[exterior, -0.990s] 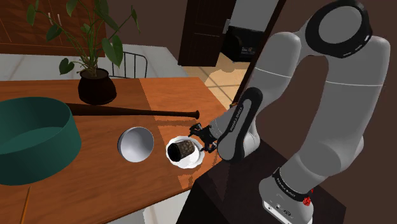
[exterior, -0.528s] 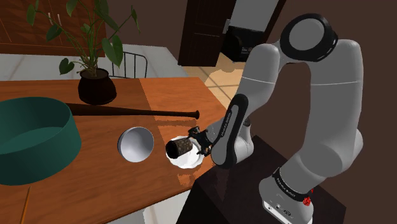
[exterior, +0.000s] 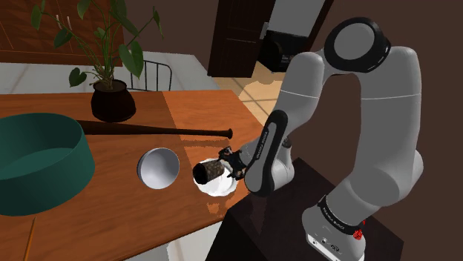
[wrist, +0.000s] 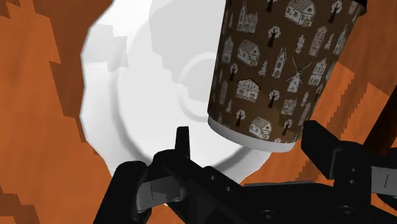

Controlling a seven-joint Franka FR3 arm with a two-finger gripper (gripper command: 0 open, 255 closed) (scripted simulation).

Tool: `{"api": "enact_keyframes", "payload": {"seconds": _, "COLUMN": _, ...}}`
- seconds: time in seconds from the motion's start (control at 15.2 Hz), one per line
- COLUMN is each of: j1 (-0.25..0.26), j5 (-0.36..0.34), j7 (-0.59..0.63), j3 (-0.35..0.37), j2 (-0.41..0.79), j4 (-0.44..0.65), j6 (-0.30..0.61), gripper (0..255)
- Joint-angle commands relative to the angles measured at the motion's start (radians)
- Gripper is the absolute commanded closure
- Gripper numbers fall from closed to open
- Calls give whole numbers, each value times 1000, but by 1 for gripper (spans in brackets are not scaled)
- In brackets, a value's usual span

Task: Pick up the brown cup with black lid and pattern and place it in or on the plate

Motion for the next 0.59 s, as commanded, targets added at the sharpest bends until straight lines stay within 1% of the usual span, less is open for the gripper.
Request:
{"api": "enact_keyframes", "payload": {"seconds": 0.0, "j1": 1, "j5": 1, "j7": 0, "j3": -1, "j2": 5, "j4": -3, "j6": -21, "gripper": 255}}
{"api": "enact_keyframes", "payload": {"seconds": 0.13, "j1": 6, "j5": 6, "j7": 1, "j3": 0, "j2": 8, "j4": -2, "j6": -18, "gripper": 255}}
{"api": "enact_keyframes", "payload": {"seconds": 0.2, "j1": 20, "j5": 18, "j7": 3, "j3": 2, "j2": 22, "j4": 1, "j6": -4, "gripper": 255}}
{"api": "enact_keyframes", "payload": {"seconds": 0.26, "j1": 38, "j5": 52, "j7": 9, "j3": 20, "j2": -2, "j4": -8, "j6": -14, "gripper": 255}}
{"api": "enact_keyframes", "payload": {"seconds": 0.46, "j1": 44, "j5": 63, "j7": 18, "j3": 30, "j2": -10, "j4": -23, "j6": -7, "gripper": 255}}
{"api": "enact_keyframes", "payload": {"seconds": 0.53, "j1": -7, "j5": 4, "j7": -7, "j3": 5, "j2": 6, "j4": -2, "j6": -20, "gripper": 255}}
